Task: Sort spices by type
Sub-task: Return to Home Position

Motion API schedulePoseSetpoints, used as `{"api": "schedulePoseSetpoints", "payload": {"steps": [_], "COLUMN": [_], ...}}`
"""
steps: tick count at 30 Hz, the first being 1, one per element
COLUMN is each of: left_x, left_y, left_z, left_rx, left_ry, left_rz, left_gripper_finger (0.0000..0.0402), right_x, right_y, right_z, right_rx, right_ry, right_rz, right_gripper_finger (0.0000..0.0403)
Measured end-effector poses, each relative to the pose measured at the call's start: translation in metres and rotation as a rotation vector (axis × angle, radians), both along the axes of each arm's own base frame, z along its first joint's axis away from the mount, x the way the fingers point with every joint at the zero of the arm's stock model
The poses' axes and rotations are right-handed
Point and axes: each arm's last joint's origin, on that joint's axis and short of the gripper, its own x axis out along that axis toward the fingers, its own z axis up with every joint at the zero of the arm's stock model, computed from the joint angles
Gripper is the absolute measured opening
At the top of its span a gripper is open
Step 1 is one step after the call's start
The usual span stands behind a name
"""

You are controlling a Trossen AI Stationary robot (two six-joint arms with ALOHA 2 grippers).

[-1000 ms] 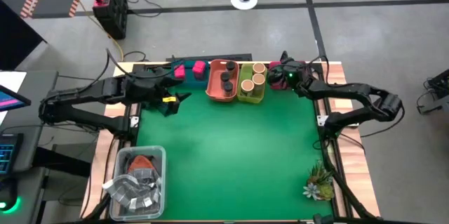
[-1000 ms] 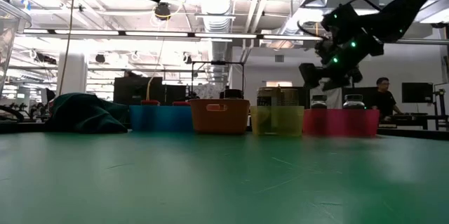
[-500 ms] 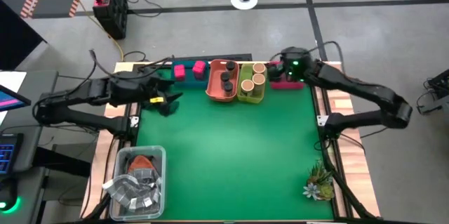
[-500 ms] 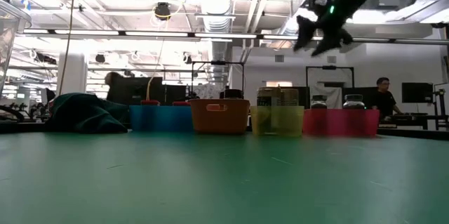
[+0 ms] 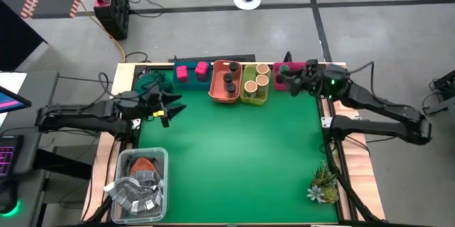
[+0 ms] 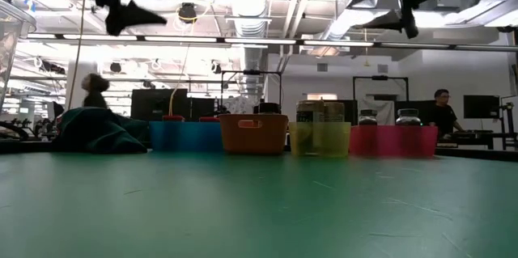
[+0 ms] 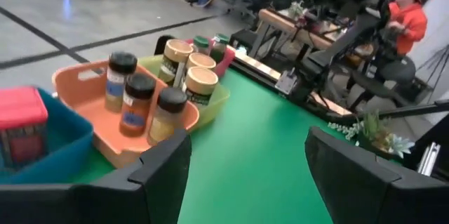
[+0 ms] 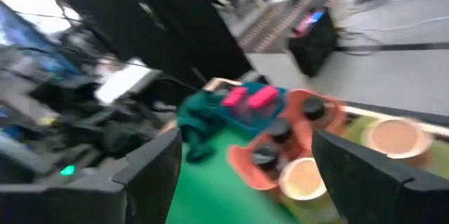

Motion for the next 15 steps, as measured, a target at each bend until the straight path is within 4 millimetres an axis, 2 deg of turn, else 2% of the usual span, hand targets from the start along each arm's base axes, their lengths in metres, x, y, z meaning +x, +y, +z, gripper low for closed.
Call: {"api": "schedulePoseSetpoints", "payload": {"steps": [4,10,15], "left_x": [-0.003,-0.012,-0.018], "left_y": [0.0,0.0,-0.001], "left_z": [-0.024,-0.032,-0.051], "left_rx": [-0.035,-0.039,-0.053], "left_ry": [-0.017,-0.054,-0.043], "left_rz": [0.006,0.01,0.002], "left_gripper_finger": [0.0256,0.0234,0.0212], "right_x": [0.003,0.004,-0.001], "right_y": [0.011,0.026,0.037], "right_z": [-0.021,-0.049,-0.073], "right_rx": [0.04,0.078,0.101], "right_ry": [-0.103,-0.288,-0.345], "right_rz": [0.055,0.113,0.065], "right_gripper_finger": [0.0321,0.0287,0.0265]}}
